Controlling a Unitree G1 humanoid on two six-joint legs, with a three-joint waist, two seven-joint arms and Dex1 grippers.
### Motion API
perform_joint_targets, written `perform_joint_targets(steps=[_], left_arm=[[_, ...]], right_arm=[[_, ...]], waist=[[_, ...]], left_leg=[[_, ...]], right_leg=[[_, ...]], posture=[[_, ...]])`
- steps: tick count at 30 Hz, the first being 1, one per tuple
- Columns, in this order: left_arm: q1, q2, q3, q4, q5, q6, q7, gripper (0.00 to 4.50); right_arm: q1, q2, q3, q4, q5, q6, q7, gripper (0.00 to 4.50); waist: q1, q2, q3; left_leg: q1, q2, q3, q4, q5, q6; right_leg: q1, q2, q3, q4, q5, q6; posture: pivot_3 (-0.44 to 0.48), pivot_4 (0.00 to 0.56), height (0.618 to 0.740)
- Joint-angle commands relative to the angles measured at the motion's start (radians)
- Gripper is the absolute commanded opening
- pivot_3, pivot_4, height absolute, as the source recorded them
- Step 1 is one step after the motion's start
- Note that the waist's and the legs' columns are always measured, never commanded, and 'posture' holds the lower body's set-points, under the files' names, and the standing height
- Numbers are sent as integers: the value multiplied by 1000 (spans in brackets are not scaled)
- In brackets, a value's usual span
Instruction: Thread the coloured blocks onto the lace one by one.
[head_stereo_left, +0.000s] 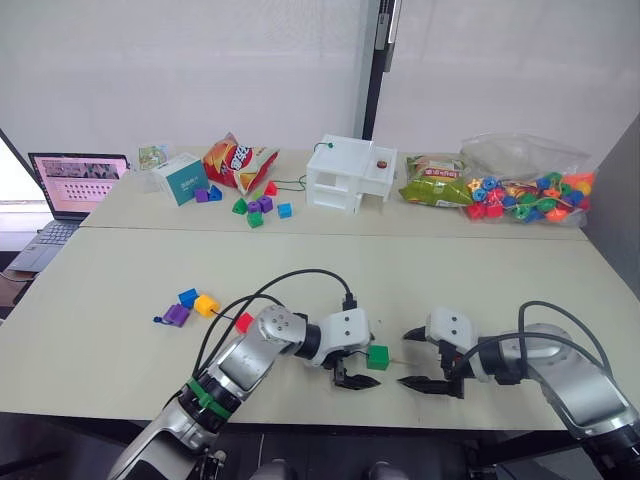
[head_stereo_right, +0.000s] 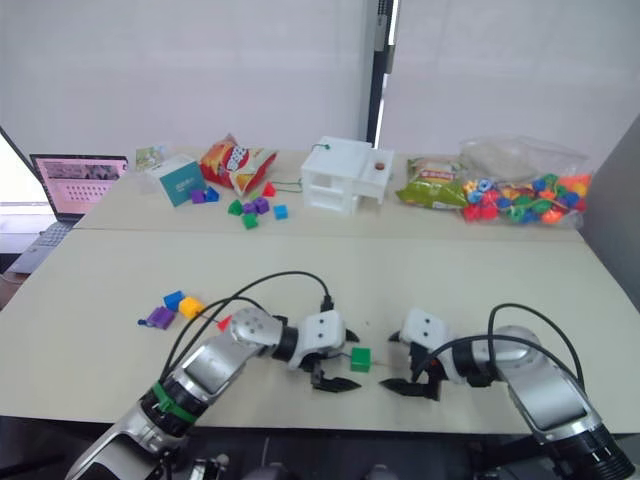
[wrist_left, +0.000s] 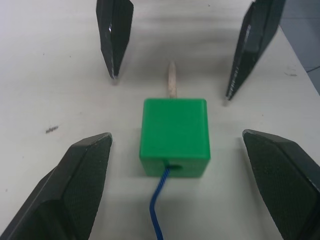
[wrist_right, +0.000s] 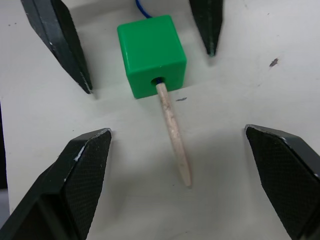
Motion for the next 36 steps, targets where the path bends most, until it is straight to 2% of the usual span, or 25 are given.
perform_joint_targets(steps=[1,4,11,14,17,25,28,33,36], left_arm=[[-24,-18,-9,28,16,-30,4,4399],[-34,-37,-10,49,19,-35,4,3571],[-39,-51,-18,74,35,-45,2,1251],[-39,-49,-16,70,32,-44,-6,1208],[-36,-43,-16,61,30,-44,-15,1208],[-29,-14,0,48,18,-53,-36,1208],[-12,26,28,21,-4,-51,-55,1208],[19,116,73,-7,-30,-80,-95,1208],[58,263,131,32,-31,-163,-157,1208]], right_arm=[[-16,7,0,-9,-9,-20,-20,4500],[-14,11,12,-3,-15,-30,-25,4500],[-13,11,17,13,-18,-44,-27,4500],[-13,14,18,17,-15,-50,-27,4500],[-12,17,20,20,-17,-56,-30,3791],[-8,-2,16,46,-33,-86,-26,1028],[-13,-3,14,41,-24,-87,-23,36],[-30,2,21,29,-14,-87,-19,0],[-48,3,31,11,-2,-80,-4,0]], waist=[[-1,0,0],[-1,0,0],[0,0,0],[0,0,0],[0,0,0],[0,0,0],[-1,0,0],[-1,0,0],[-7,0,0]], left_leg=[[0,0,0,0,0,0],[0,0,0,0,0,0],[0,0,0,1,0,0],[0,0,0,1,0,0],[0,0,0,1,0,0],[1,0,0,1,0,0],[1,0,0,1,0,0],[1,1,0,1,0,0],[1,1,0,1,0,0]], right_leg=[[0,0,0,0,0,0],[0,0,0,0,0,0],[1,0,0,0,0,0],[1,0,0,0,0,0],[1,0,0,0,0,0],[1,0,0,0,0,0],[1,0,0,0,0,0],[0,0,0,1,0,0],[0,1,0,1,0,0]], posture=[[0,150,740],[0,150,740],[0,150,740],[0,150,740],[0,150,740],[0,150,740],[0,150,740],[0,150,740],[0,150,740]])
